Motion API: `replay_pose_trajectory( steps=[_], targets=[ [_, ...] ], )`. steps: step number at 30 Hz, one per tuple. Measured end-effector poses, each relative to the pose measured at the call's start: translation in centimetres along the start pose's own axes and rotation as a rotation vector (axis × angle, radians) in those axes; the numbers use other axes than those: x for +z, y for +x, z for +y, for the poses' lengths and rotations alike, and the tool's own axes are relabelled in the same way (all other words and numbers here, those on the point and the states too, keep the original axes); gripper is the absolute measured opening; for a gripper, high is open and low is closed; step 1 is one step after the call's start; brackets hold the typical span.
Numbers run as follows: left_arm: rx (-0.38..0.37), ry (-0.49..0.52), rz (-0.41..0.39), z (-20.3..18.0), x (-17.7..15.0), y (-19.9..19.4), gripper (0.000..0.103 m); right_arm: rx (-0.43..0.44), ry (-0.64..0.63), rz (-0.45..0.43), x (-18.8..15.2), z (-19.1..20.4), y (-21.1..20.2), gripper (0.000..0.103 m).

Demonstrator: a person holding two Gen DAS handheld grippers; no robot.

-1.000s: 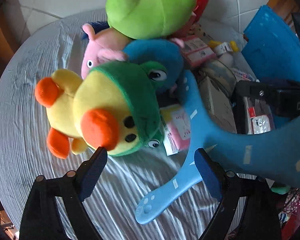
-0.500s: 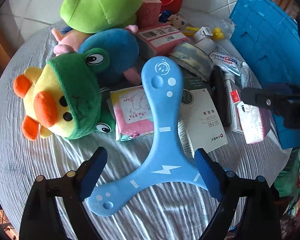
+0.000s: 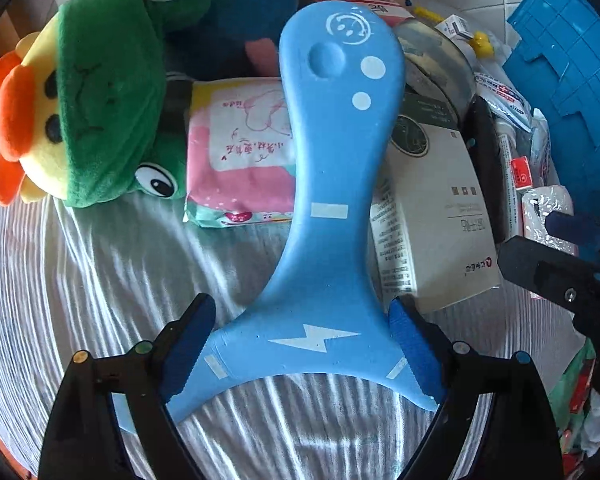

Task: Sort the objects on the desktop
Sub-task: 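Position the left tool over the blue boomerang toy while the right tool approaches the white-green box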

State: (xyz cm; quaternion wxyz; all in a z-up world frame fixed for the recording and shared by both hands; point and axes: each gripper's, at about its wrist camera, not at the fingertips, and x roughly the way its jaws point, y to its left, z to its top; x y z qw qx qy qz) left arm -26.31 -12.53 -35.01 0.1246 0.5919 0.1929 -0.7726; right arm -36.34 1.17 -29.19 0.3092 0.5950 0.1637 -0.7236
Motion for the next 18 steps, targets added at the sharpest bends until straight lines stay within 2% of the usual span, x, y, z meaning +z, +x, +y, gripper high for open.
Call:
replay_pose_trajectory(
  steps=[3,5,6,7,8,12,14,18],
  targets=[
    [0.062,-0.007,-0.002,1.1,-0.4,-0.1,0.09,0.013,-0.006,0.006,-0.3,0.9,0.5,0.103],
    [0.156,-0.016,0.002,2.2,-0.5,0.2,0.09,0.028,-0.016,0.009,-0.8,1.9,0.9,0.1],
    [0.14,-0.029,0.004,2.8,-0.6,0.2,0.09,0.032,-0.019,0.013,-1.1,2.3,1.2,0.097],
    [0.107,-0.051,0.006,3.4,-0.6,0.1,0.09,0.036,-0.022,0.02,-1.0,2.5,1.5,0.089],
    [0.105,-0.053,-0.001,3.5,-0.6,-0.1,0.089,0.04,-0.019,0.028,-1.1,2.8,2.0,0.083],
    [0.13,-0.033,-0.004,3.5,-0.6,-0.6,0.086,0.052,0.004,0.062,-1.2,3.2,4.0,0.081],
    [0.094,-0.049,0.006,4.1,-1.1,-1.0,0.086,0.047,0.023,0.059,-1.2,2.8,4.6,0.081],
    [0.067,-0.073,0.019,4.5,-2.9,-2.4,0.086,0.014,0.007,0.06,-1.7,2.2,5.3,0.08]
  ],
)
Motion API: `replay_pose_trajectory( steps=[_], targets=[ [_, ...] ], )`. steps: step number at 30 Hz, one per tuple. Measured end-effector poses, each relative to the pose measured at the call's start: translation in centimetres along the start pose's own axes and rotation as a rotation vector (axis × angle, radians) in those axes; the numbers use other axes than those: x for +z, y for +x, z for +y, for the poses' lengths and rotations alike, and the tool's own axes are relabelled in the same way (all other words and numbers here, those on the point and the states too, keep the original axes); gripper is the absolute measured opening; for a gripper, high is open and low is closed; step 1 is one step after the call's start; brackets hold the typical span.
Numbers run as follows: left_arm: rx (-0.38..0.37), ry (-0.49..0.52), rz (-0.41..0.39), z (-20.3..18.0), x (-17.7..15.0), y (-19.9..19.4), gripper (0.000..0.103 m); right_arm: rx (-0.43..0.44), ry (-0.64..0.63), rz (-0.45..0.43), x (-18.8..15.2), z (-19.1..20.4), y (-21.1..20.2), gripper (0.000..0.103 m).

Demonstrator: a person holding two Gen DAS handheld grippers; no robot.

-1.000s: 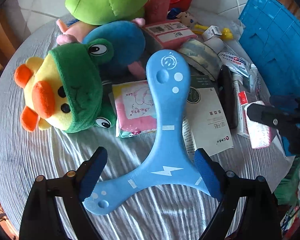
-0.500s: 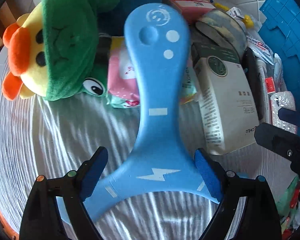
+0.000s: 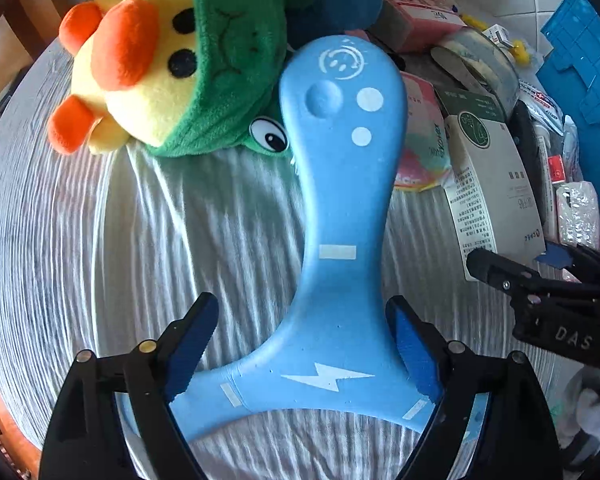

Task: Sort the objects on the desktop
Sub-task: 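Position the left tool over the blue boomerang toy while the right tool approaches the white-green box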

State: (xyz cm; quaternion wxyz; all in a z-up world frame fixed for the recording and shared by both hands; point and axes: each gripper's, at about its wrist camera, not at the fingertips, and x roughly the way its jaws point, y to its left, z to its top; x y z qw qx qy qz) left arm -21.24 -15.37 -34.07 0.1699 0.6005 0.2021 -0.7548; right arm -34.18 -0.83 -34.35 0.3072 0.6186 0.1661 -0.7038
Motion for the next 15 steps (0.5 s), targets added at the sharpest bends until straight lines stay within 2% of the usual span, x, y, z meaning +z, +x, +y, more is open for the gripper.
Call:
replay_pose_trajectory(
  steps=[5,8,12,15],
  targets=[
    [-0.024,-0.023,0.0,-0.3,-1.8,-1.1,0.086,0.005,-0.004,0.003,-0.9,-0.7,-0.2,0.081],
    [0.038,0.014,0.006,-0.8,-1.3,-0.6,0.086,-0.006,-0.019,0.007,-1.2,-0.6,-0.2,0.081],
    [0.019,-0.007,0.008,-0.3,-1.8,-1.4,0.086,-0.004,-0.03,0.015,-1.6,-0.9,-0.2,0.081],
    [-0.004,-0.06,0.053,0.1,-3.0,-1.3,0.086,-0.003,-0.048,0.013,-1.9,-1.1,-0.3,0.081]
  ],
)
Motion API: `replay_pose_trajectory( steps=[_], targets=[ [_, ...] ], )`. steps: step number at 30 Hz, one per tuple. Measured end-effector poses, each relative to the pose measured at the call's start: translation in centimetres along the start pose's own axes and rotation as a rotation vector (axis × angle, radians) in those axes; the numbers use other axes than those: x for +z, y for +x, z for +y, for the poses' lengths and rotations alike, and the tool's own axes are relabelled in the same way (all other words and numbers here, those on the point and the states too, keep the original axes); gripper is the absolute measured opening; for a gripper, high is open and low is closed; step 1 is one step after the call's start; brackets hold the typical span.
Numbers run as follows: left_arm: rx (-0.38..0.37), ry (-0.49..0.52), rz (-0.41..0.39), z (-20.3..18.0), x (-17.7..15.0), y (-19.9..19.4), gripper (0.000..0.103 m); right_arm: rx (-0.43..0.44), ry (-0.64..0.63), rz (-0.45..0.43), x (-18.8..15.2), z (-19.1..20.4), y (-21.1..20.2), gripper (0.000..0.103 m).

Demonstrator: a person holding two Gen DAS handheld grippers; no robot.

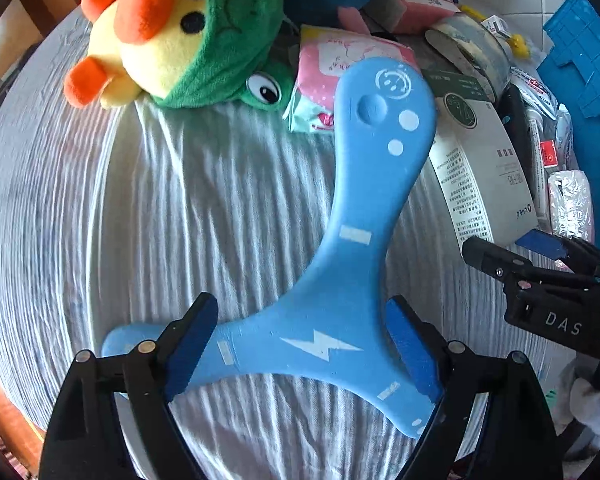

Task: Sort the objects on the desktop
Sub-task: 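Position the left tool over the blue boomerang toy while the right tool approaches the white-green box, then close the left tool on a boomerang arm while the right tool grasps the white-green box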

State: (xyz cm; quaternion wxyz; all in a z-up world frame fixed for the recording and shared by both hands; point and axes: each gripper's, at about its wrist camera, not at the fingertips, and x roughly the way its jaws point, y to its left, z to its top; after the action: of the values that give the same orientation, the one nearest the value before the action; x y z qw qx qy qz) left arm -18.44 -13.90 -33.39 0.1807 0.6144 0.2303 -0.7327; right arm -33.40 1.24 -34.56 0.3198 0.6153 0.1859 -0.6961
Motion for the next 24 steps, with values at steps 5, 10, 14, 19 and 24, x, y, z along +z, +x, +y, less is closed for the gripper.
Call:
replay_pose_trajectory(
  steps=[5,10,14,19,24],
  targets=[
    [0.012,-0.088,0.058,0.3,-2.3,-0.3,0.086,-0.002,-0.03,0.006,0.0,0.1,0.2,0.085],
    [0.0,-0.184,0.095,1.1,-3.6,0.1,0.089,-0.004,-0.072,0.011,0.0,0.4,0.4,0.09],
    [-0.024,-0.271,0.103,2.2,-4.1,-0.2,0.094,0.009,-0.089,0.014,0.2,0.1,0.4,0.092],
    [0.081,-0.213,0.019,1.2,-3.4,-0.2,0.103,0.005,-0.106,0.011,0.5,-0.1,0.5,0.092],
    [0.14,-0.118,-0.076,1.3,-2.2,-0.7,0.103,-0.014,-0.112,-0.007,0.9,-0.6,0.3,0.085]
  ],
)
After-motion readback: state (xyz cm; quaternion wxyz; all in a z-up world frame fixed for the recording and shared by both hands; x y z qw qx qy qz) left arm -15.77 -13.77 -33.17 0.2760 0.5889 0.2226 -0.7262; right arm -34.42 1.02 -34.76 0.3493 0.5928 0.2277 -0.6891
